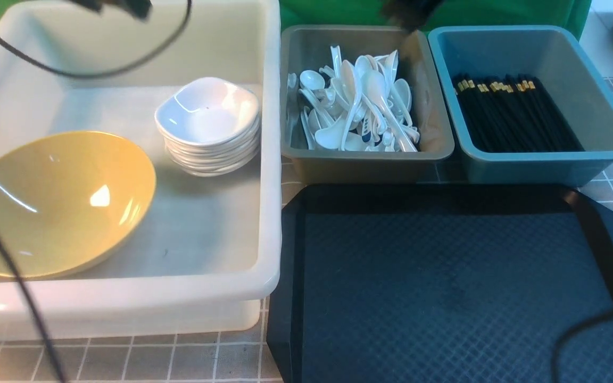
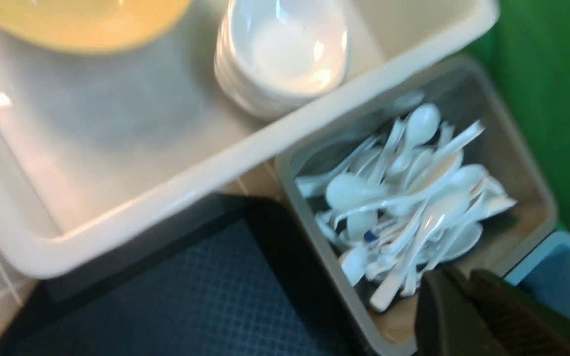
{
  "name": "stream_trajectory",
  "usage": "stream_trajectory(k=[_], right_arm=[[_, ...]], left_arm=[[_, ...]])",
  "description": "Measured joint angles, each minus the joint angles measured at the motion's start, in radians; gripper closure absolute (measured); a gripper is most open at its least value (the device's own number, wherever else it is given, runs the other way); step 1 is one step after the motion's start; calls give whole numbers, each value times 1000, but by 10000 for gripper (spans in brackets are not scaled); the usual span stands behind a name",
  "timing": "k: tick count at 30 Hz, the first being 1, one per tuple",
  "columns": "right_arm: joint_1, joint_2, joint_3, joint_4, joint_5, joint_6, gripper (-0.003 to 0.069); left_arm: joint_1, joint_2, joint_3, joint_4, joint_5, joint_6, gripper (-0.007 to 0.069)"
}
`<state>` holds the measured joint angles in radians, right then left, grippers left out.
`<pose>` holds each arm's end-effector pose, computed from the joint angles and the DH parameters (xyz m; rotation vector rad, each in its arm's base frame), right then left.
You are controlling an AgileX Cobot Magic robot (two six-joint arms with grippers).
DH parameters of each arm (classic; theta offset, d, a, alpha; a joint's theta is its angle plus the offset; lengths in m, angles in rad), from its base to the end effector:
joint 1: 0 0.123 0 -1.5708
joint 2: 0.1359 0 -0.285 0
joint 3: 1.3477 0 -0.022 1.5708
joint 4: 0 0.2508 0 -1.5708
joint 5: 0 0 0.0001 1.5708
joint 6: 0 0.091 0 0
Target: On grey table put chopsticks spoon bowls plates into blue grey white boxes.
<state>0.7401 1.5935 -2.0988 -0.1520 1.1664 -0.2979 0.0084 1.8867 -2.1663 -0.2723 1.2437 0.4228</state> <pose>0.2423 0.2041 0.5140 -1.0440 1.8626 0.0750 0.4078 -0.0198 0.4228 0.5014 2.3512 -0.1561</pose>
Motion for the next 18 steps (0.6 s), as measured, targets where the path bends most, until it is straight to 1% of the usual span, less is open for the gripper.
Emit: stream_trajectory(k=[3,4,6,7,9,12,16,18], right_arm=[[5,-64,0,8,0,17,610],[6,-81,0,9,0,21,610],[7,-119,5,10,0,25,609],[7,-141,17,10,0,25,608],[7,-207,88,10,0,28,606],[7,-287,203,10,0,32,603],[7,-390,407,11,-8,52,600],[7,-468,541,11,-73,87,599]], left_arm=[[-36,-148,94,15,4,0,354],[-51,-212,150,21,7,0,412],[-64,-308,236,33,9,0,487],[-68,-361,308,42,10,0,539],[-69,-466,441,62,10,-5,601],[-69,-626,656,89,-44,-28,629],[-69,-857,951,78,-186,-44,636],[-69,-969,1081,70,-258,-44,636]])
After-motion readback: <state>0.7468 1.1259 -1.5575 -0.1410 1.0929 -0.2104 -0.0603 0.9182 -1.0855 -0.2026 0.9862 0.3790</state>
